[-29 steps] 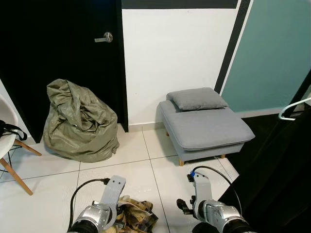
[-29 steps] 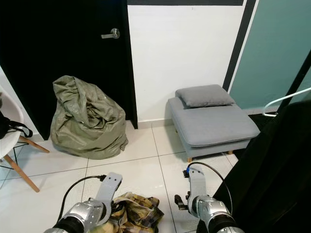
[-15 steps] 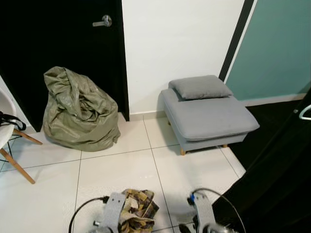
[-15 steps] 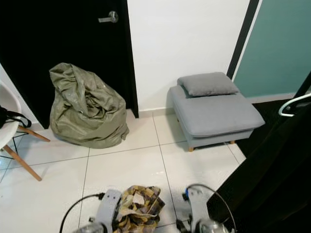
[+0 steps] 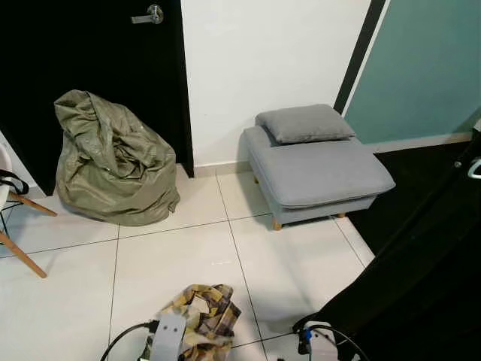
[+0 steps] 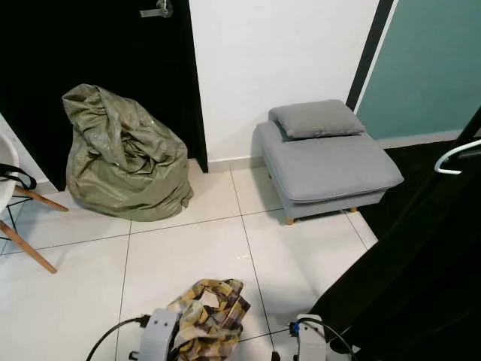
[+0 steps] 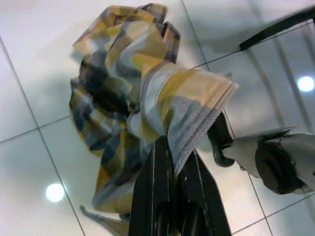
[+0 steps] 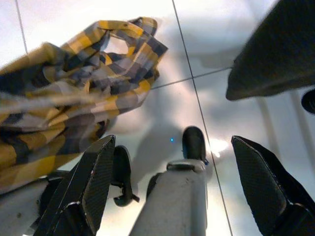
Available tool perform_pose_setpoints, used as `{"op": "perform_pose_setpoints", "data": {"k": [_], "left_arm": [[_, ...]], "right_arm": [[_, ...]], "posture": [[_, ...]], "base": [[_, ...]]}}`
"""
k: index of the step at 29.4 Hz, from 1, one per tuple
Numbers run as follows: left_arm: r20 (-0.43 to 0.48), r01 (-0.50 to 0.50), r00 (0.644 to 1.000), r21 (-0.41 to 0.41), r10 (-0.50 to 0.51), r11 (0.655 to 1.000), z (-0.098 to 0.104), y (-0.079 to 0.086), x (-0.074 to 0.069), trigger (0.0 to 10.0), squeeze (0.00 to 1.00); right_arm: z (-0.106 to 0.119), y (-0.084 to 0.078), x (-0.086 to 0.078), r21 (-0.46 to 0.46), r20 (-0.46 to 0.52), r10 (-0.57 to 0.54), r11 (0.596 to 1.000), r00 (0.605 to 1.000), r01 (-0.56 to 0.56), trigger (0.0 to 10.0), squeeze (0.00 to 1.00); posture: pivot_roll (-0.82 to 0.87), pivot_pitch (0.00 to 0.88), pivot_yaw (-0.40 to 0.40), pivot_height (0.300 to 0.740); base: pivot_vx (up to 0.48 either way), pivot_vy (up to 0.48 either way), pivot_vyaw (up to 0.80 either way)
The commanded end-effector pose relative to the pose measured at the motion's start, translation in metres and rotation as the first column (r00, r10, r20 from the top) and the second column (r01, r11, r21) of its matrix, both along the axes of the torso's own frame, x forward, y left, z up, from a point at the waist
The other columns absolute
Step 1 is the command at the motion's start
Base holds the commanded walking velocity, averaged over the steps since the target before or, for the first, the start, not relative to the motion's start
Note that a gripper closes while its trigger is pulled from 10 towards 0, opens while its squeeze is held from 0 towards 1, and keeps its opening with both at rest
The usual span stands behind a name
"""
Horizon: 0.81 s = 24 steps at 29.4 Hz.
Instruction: Hang hanger
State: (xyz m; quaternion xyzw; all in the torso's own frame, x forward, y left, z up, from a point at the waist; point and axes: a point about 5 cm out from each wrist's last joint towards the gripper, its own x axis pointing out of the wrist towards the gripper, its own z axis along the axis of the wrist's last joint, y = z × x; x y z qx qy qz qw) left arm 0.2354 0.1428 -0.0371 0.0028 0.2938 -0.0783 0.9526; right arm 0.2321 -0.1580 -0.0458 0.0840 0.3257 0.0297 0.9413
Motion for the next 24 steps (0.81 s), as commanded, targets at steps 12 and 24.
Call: {"op": "perform_pose_setpoints", "data": {"k": [12,24], "left_arm": [[-0.073,0.023,0.997,0.064,-0.019,0.998,-0.016,0.007,-0.018,10.0,0.0],[-0.109,0.042,0.993,0.041,-0.037,0.998,-0.026,0.006,-0.029,10.0,0.0]], "right_arm": [[-0.02,0.019,-0.023,-0.016,-0.088,0.085,0.996,0.992,-0.086,10.0,0.0],[-0.021,0.012,-0.025,-0.109,-0.076,0.073,0.991,0.994,-0.081,10.0,0.0]], "posture": [[0.0,0.203,-0.002,0.74],[0.0,0.129,-0.027,0.74]], "base": [[0.0,0.0,0.0],[0.0,0.0,0.0]]}}
